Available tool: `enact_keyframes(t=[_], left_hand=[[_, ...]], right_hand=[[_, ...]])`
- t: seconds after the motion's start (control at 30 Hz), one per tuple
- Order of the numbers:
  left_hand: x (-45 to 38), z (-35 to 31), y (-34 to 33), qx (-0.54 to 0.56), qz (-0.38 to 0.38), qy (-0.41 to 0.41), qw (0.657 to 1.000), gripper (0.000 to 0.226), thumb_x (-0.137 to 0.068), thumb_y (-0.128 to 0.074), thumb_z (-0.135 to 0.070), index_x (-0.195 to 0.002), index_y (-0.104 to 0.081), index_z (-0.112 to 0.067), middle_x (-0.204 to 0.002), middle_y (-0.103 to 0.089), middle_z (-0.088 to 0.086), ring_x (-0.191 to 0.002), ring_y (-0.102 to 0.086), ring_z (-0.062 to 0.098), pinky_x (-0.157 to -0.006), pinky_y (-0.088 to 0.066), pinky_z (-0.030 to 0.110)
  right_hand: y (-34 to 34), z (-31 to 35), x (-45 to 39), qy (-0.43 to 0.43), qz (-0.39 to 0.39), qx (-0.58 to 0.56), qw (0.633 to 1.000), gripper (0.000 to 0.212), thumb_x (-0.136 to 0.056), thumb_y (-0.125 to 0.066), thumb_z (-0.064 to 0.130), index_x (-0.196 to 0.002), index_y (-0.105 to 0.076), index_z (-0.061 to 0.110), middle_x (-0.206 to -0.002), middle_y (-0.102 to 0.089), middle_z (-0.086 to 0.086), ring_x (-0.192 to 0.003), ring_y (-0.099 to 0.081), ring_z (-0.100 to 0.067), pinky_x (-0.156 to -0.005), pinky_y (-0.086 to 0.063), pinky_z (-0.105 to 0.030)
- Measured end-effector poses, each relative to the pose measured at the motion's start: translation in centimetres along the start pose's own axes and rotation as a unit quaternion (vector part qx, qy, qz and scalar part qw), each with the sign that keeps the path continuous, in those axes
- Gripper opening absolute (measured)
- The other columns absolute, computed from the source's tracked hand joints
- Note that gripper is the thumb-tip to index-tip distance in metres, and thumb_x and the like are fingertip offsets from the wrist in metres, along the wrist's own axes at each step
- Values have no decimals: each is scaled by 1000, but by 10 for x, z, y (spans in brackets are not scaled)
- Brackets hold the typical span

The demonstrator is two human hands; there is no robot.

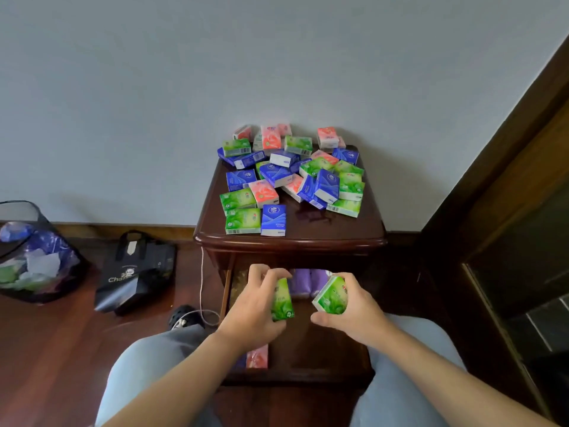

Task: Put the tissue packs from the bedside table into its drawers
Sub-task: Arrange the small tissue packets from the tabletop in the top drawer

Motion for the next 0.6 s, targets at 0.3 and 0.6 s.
enact_keyframes(t=[0.3, 0.6], left_hand=[[63, 76, -19, 181, -26, 309, 933, 89, -62, -101, -30, -129, -42, -29, -122, -61, 2, -109, -63, 19, -96, -55, 44], [55, 105, -30, 174, 6, 355, 919, 56, -88, -80, -15, -134, -48, -19, -122, -62, 9, -105, -67, 25, -91, -59, 50]], right_hand=[[-82, -15, 0, 5, 82, 45, 996, 45, -97, -69, 46, -136, -54, 27, -121, -62, 1, -107, -64, -12, -87, -50, -22], [-127, -39, -29, -62, 164, 143, 974, 49, -101, -68, 31, -147, -52, 24, -136, -60, -7, -129, -57, -26, -104, -45, -31]])
Point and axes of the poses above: each hand's wrist, its own x-axis away from the middle knuckle, its own y-axis out of the back of the hand, z = x × y, the point moved 6 cm from there along -x, towards the middle knuckle
